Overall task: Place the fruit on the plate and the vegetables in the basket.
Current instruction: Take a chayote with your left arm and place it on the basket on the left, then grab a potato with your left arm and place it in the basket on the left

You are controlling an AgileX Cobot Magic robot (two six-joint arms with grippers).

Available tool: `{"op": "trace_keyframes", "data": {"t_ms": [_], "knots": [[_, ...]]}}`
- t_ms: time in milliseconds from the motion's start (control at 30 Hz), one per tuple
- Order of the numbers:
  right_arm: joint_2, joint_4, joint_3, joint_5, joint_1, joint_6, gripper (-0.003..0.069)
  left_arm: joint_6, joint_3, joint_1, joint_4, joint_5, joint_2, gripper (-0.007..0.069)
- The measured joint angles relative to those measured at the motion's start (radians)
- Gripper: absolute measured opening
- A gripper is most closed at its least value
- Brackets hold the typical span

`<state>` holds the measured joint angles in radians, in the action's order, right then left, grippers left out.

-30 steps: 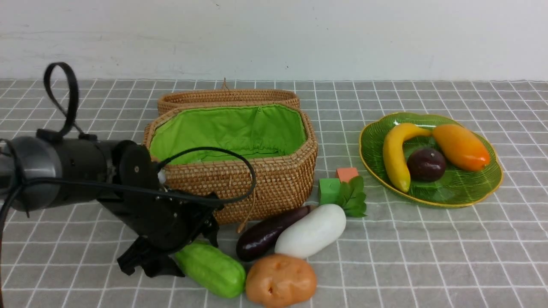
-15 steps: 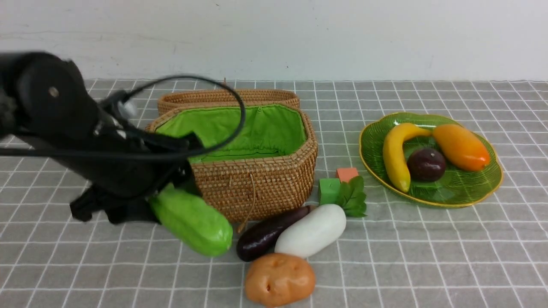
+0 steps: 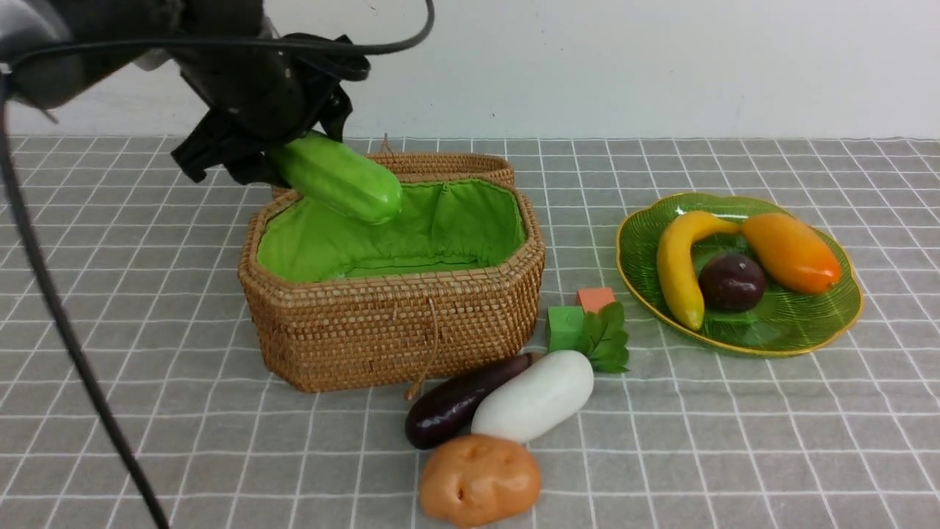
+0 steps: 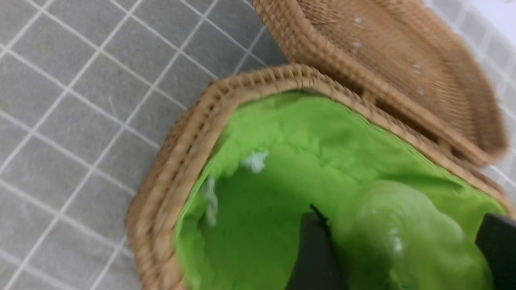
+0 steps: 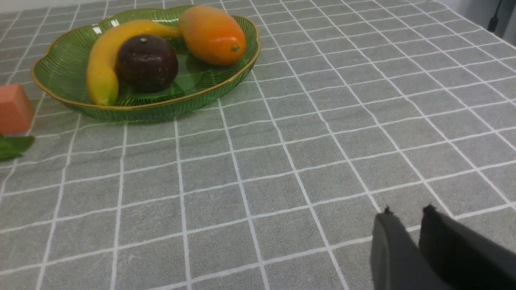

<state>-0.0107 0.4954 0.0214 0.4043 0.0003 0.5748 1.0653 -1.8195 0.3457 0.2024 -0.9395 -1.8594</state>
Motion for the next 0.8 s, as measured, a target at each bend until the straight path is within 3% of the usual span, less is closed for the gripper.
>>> {"op": "trace_keyframes", "data": {"t_ms": [100, 233, 367, 433, 467, 667, 800], "knots": [[0.000, 0.000, 0.000, 0.000, 0.000, 0.000, 0.0120, -0.092, -0.100, 0.000, -0.015, -0.065, -0.084, 0.0582], [0.000, 0.000, 0.000, 0.000, 0.000, 0.000, 0.0125, -0.204, -0.140, 0.000, -0.064, -0.120, -0.098, 0.0638], [0.000, 0.000, 0.000, 0.000, 0.000, 0.000, 0.0129, -0.379, -0.155, 0.005, -0.159, -0.212, -0.089, 0.0626], [0.000, 0.000, 0.000, 0.000, 0.000, 0.000, 0.0130, -0.560, -0.155, 0.044, -0.219, -0.285, -0.071, 0.0594], [0.000, 0.000, 0.000, 0.000, 0.000, 0.000, 0.0130, -0.587, -0.153, 0.054, -0.221, -0.289, -0.067, 0.0589], [0.000, 0.000, 0.000, 0.000, 0.000, 0.000, 0.0134, -1.034, -0.013, 0.314, -0.243, -0.294, -0.050, 0.0541], [0.000, 0.000, 0.000, 0.000, 0.000, 0.000, 0.0136, -1.137, 0.061, 0.401, -0.246, -0.292, -0.065, 0.0540]]}}
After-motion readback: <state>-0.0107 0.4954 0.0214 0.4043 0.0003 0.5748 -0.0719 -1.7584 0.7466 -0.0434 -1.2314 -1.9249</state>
